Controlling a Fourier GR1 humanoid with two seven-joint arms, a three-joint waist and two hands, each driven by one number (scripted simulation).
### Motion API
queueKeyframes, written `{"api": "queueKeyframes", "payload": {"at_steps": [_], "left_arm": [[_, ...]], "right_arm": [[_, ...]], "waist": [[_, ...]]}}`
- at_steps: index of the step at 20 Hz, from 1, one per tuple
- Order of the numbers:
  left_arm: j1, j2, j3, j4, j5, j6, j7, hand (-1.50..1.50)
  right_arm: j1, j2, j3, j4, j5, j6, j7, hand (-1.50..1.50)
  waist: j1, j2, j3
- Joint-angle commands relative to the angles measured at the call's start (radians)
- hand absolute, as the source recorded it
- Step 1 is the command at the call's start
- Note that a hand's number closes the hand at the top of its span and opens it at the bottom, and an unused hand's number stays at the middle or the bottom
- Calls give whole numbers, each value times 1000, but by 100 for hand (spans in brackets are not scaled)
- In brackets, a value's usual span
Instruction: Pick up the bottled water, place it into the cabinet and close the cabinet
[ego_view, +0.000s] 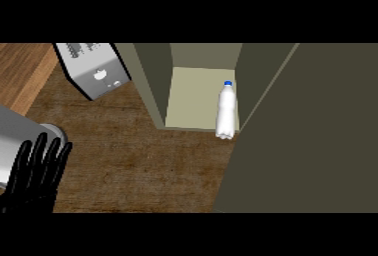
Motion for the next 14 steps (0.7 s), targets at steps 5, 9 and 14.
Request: {"api": "queueKeyframes", "payload": {"at_steps": [5,9,14], "left_arm": [[7,21,24,-7,25,-45,-1,-150],[4,31,42,-6,38,-67,-6,-150],[11,34,45,-9,44,-75,-3,-150]], "right_arm": [[-119,166,48,101,47,-135,51,150],[-113,166,33,111,27,-137,37,150],[-93,167,17,118,-39,-145,36,150]], "waist": [[32,9,-2],[35,14,-1],[54,27,-1]]}}
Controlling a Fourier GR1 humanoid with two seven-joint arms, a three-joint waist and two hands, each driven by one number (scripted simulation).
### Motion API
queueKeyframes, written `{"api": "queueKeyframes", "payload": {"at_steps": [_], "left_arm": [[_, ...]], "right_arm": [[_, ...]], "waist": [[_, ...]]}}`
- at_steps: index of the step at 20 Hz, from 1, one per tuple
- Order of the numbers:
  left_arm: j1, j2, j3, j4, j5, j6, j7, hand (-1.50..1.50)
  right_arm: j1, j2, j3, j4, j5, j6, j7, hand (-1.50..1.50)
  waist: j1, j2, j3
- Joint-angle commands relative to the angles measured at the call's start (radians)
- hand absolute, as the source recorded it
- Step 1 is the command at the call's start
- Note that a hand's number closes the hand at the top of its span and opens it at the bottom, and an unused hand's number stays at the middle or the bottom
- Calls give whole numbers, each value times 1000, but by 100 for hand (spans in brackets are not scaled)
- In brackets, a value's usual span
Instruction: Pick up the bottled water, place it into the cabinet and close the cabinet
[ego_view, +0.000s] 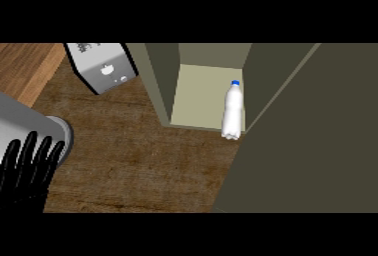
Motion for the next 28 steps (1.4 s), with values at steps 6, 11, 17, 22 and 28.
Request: {"api": "queueKeyframes", "payload": {"at_steps": [6,11,17,22,28], "left_arm": [[6,23,10,0,4,-58,-13,-150],[-7,21,7,3,10,-84,-19,-150],[-8,33,37,17,25,-85,-12,-150],[15,30,55,32,31,-90,-29,-150],[4,29,46,23,34,-98,-20,-150]], "right_arm": [[-29,172,67,190,-149,-104,58,150],[12,170,72,254,-373,-60,112,150],[16,173,-95,231,-418,-180,50,150],[43,174,-184,231,-391,-255,-2,150],[-31,175,-287,306,-411,-356,-33,150]], "waist": [[65,29,-1],[92,43,-1],[28,31,4],[12,28,3],[26,32,5]]}}
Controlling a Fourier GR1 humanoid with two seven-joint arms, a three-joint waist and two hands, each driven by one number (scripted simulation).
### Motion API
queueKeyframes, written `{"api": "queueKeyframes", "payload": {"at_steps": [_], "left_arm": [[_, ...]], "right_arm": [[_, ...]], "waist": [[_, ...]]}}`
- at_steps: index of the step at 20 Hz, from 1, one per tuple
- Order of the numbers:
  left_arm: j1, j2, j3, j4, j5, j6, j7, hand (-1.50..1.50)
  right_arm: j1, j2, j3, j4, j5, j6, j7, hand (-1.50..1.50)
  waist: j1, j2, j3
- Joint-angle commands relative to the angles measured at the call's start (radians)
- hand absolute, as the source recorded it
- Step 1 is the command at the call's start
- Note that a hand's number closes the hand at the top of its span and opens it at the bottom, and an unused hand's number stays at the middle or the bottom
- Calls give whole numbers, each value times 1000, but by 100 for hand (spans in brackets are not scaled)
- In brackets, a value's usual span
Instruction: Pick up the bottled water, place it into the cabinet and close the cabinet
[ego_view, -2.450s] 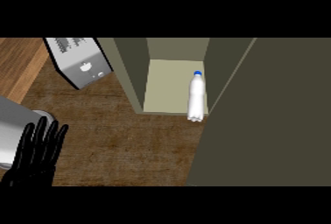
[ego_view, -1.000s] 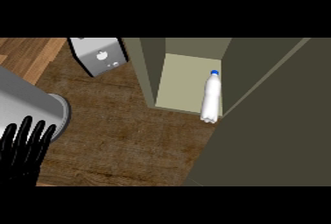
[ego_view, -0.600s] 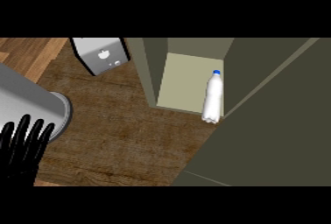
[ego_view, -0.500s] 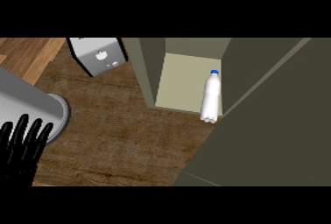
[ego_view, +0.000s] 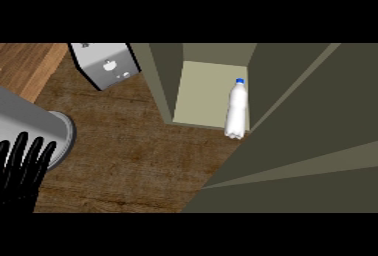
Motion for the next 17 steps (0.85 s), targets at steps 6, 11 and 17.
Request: {"api": "queueKeyframes", "payload": {"at_steps": [6,11,17], "left_arm": [[-24,-5,-10,23,5,-29,6,-150],[-32,12,11,14,37,-44,33,-150],[-18,18,19,38,26,-79,22,-150]], "right_arm": [[-373,104,-135,345,27,-379,-27,150],[-646,105,-188,606,-34,-536,-64,150],[-954,106,-231,947,-139,-625,-162,150]], "waist": [[28,-1,5],[33,-9,10],[20,-15,10]]}}
